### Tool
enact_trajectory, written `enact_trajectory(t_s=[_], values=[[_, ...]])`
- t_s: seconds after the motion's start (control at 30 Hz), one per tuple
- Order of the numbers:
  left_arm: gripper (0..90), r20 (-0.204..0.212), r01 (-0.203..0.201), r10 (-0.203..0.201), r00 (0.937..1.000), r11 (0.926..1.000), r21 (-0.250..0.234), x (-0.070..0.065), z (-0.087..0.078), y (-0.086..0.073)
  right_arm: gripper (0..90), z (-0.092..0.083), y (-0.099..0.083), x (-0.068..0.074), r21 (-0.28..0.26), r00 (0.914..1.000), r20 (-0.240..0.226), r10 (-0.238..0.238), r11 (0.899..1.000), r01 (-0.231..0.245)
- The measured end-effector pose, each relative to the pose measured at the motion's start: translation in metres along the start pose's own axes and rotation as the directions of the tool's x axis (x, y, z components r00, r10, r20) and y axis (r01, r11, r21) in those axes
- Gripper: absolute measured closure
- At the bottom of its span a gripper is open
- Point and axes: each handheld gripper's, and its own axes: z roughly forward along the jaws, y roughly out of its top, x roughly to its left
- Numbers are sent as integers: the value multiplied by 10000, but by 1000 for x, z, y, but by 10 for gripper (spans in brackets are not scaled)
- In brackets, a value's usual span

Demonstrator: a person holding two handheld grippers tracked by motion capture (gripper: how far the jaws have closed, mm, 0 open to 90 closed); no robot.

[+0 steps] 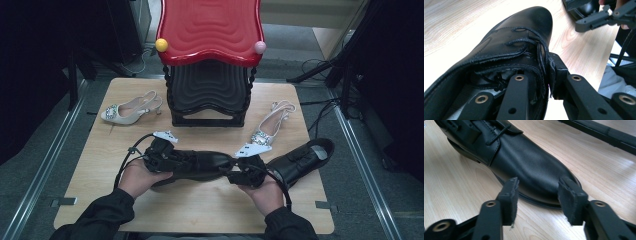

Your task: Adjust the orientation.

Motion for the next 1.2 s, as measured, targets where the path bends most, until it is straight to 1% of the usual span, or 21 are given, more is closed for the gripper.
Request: enact_trajectory(t_s=[0.1,0.17,0.2,0.23,0.27,0.3,0.33,0.37,0.4,0.43,0.5,0.53,0.6,0.67,0.7,0.83,0.87,0.9,0.97,1.1,1.2], values=[[757,-59,-50,51,10000,9999,88,3,-1,-3,608,5,1,3,22,10000,-46,-11,10000,11],[720,-166,-140,143,9998,9997,195,4,-3,-5,697,7,1,7,123,9999,-140,-68,9999,70],[715,-144,-174,177,9997,9996,210,4,-3,-6,722,8,1,8,140,9998,-200,-91,9999,94],[705,-144,-174,177,9997,9996,210,4,-3,-6,722,8,1,8,140,9998,-200,-91,9999,94],[691,-179,-255,260,9995,9993,269,5,-4,-6,769,10,1,11,217,9996,-264,-84,9997,90],[676,-215,-264,270,9994,9994,242,5,-7,-6,790,10,1,12,220,9997,-240,-84,9997,90],[654,-215,-264,270,9994,9994,242,5,-7,-6,790,10,1,12,220,9997,-240,-84,9997,90],[630,-230,-266,271,9994,9994,228,6,-11,-6,842,11,1,14,225,9996,-263,-74,9997,80],[630,-266,-243,247,9993,9996,156,7,-14,-7,842,11,1,14,225,9996,-263,-74,9997,80],[565,-273,-69,71,9996,10000,68,10,-21,-8,892,12,0,15,281,9995,-320,-6,9996,15],[530,-295,-39,40,9996,10000,32,11,-24,-8,900,12,0,16,304,9994,-354,17,9995,-6],[523,-388,-27,30,9992,10000,69,13,-31,-9,900,12,0,17,308,9992,-400,35,9995,-23],[522,-444,-38,40,9990,10000,47,13,-34,-10,900,13,1,17,301,9991,-417,11,9995,1],[520,-678,-166,176,9975,9997,158,14,-42,-11,900,15,1,19,348,9990,-457,-26,9994,42],[509,-678,-166,176,9975,9997,158,14,-42,-11,900,15,1,19,348,9990,-457,-26,9994,42],[492,-738,-91,84,9972,9999,-94,18,-53,-12,900,20,2,24,420,9982,-598,-69,9991,94],[489,-772,-17,6,9970,9999,-144,18,-55,-13,900,21,2,26,468,9981,-585,-170,9987,197],[469,-875,-51,36,9962,9998,-175,19,-59,-14,900,24,2,29,617,9985,-505,-215,9978,246],[453,-939,-57,36,9956,9997,-222,20,-62,-15,900,27,2,31,642,9980,-577,-277,9974,314],[438,-1088,-29,-5,9941,9995,-309,20,-66,-16,900,33,1,33,752,9973,-642,-363,9963,411],[436,-1146,52,-92,9934,9994,-353,20,-71,-18,900,39,1,33,874,9973,-682,-290,9956,349]])
